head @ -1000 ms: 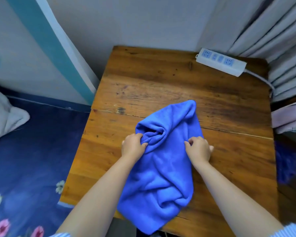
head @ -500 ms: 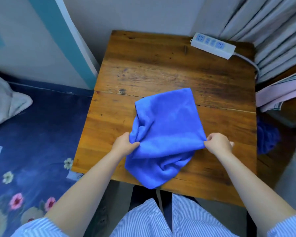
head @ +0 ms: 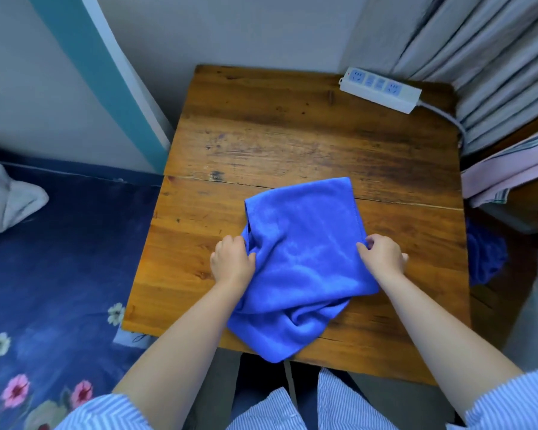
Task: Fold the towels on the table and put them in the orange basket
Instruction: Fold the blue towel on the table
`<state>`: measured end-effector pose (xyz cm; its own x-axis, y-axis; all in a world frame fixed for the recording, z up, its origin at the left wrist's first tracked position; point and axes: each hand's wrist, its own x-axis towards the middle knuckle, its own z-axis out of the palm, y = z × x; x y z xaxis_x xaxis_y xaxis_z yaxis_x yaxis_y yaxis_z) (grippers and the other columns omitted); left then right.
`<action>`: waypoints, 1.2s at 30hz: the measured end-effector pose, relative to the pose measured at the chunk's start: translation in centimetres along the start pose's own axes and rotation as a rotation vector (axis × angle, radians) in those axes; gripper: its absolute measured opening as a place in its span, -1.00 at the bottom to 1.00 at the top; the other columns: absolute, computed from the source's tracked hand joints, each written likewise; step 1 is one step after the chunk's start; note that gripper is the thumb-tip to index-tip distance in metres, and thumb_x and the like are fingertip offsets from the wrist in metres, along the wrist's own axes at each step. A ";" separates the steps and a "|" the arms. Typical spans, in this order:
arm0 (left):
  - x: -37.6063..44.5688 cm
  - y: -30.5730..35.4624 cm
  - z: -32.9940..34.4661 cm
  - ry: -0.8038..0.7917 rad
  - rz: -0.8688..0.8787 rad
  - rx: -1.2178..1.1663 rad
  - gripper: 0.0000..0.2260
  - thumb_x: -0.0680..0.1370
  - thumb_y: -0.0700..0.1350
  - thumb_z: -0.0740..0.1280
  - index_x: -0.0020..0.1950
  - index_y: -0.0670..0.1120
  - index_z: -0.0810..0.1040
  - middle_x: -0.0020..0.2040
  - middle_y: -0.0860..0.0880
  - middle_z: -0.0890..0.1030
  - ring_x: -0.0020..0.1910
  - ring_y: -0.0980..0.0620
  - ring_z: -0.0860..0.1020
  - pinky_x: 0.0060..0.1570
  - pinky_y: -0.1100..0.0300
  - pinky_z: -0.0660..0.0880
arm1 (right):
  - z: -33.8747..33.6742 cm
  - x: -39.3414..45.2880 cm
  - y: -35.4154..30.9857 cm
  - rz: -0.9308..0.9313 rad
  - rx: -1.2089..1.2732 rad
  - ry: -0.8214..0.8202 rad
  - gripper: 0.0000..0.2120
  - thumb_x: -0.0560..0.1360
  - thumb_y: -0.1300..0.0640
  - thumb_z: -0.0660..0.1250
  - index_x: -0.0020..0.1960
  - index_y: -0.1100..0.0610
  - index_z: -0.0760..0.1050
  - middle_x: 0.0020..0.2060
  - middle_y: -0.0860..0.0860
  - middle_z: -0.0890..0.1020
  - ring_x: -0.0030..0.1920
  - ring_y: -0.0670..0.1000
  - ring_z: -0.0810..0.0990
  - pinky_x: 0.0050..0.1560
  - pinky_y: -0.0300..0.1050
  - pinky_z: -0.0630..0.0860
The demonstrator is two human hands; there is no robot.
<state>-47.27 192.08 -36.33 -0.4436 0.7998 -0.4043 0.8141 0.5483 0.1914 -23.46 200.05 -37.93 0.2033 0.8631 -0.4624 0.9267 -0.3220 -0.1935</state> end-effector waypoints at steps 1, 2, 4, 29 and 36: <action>0.4 0.3 0.2 -0.009 -0.014 0.013 -0.71 0.52 -0.04 0.28 0.16 -0.18 0.46 0.16 -0.16 0.48 0.21 -0.15 0.42 0.14 0.03 0.36 | 0.1 0.3 -0.1 0.012 -0.001 0.004 -0.70 0.53 0.03 0.22 0.19 0.16 0.49 0.13 0.13 0.57 0.20 0.17 0.47 0.21 0.02 0.30; 0.7 0.6 0.2 -0.015 -0.024 0.040 -0.72 0.53 -0.04 0.28 0.15 -0.19 0.46 0.16 -0.16 0.50 0.21 -0.15 0.44 0.13 0.03 0.37 | 0.2 0.6 -0.2 0.022 -0.006 0.007 -0.69 0.53 0.03 0.22 0.20 0.15 0.48 0.14 0.13 0.57 0.20 0.17 0.47 0.21 0.03 0.30; 1.4 0.8 0.4 -0.037 -0.042 0.119 -0.76 0.54 -0.08 0.26 0.13 -0.20 0.48 0.16 -0.16 0.52 0.19 -0.15 0.46 0.11 0.06 0.38 | 0.3 0.9 -0.4 0.034 -0.020 0.014 -0.69 0.53 0.03 0.23 0.21 0.14 0.48 0.16 0.13 0.55 0.21 0.17 0.46 0.22 0.03 0.30; 8.1 7.0 -27.2 0.286 -0.267 -1.818 -0.83 0.59 -0.29 0.13 0.02 -0.05 0.40 -0.30 -0.01 0.41 -0.36 0.13 0.39 -0.31 0.32 0.44 | -24.1 3.3 -19.3 -0.370 0.953 0.524 -0.83 0.42 0.15 0.32 -0.10 0.23 0.61 -0.24 0.04 0.53 -0.19 0.01 0.45 -0.11 -0.09 0.41; 7.2 6.9 -33.8 0.501 0.060 -1.677 -0.75 0.60 -0.23 0.10 -0.22 0.03 0.37 -0.28 0.06 0.45 -0.37 0.16 0.40 -0.43 0.39 0.39 | -30.7 -0.7 -21.4 -0.490 1.084 0.602 -0.86 0.42 0.20 0.32 -0.32 0.14 0.49 -0.35 0.05 0.47 -0.32 -0.02 0.37 -0.29 -0.30 0.35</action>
<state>-57.51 209.85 -7.67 -0.7556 0.6412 -0.1340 -0.2582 -0.1035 0.9605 -33.74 218.26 -6.86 0.2908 0.9238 0.2493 0.2825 0.1660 -0.9448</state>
